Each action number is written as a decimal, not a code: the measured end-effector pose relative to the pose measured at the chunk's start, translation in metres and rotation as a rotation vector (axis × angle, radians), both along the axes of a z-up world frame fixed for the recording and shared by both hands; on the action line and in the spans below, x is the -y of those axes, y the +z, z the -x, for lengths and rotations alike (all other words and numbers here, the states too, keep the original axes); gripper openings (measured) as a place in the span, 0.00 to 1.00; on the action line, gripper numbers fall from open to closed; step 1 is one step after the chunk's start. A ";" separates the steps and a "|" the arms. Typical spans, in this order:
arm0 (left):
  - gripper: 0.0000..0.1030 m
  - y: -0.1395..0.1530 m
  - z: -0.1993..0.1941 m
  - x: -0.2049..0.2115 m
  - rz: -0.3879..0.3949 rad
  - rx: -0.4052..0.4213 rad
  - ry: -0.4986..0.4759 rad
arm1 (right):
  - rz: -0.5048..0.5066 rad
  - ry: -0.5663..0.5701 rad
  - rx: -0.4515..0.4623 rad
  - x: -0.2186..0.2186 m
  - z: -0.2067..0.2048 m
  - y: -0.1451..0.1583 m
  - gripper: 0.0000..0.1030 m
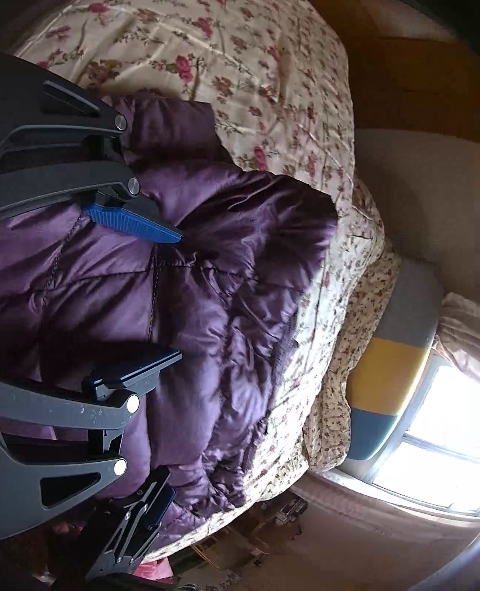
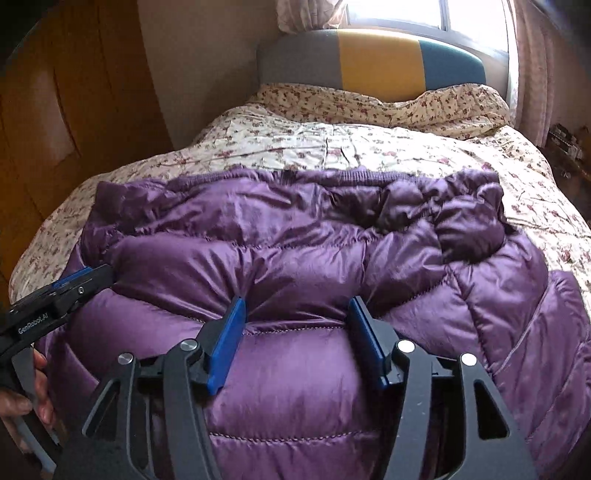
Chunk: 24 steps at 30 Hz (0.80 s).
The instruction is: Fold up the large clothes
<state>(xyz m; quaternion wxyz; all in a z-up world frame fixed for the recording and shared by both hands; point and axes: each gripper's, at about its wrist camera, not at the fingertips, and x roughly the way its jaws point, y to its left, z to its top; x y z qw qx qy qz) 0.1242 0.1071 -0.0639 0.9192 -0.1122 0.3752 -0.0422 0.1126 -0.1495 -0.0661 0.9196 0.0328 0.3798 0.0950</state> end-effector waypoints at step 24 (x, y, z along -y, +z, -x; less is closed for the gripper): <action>0.70 0.012 0.043 -0.046 0.152 0.005 0.070 | -0.063 0.012 0.052 0.003 0.041 0.018 0.29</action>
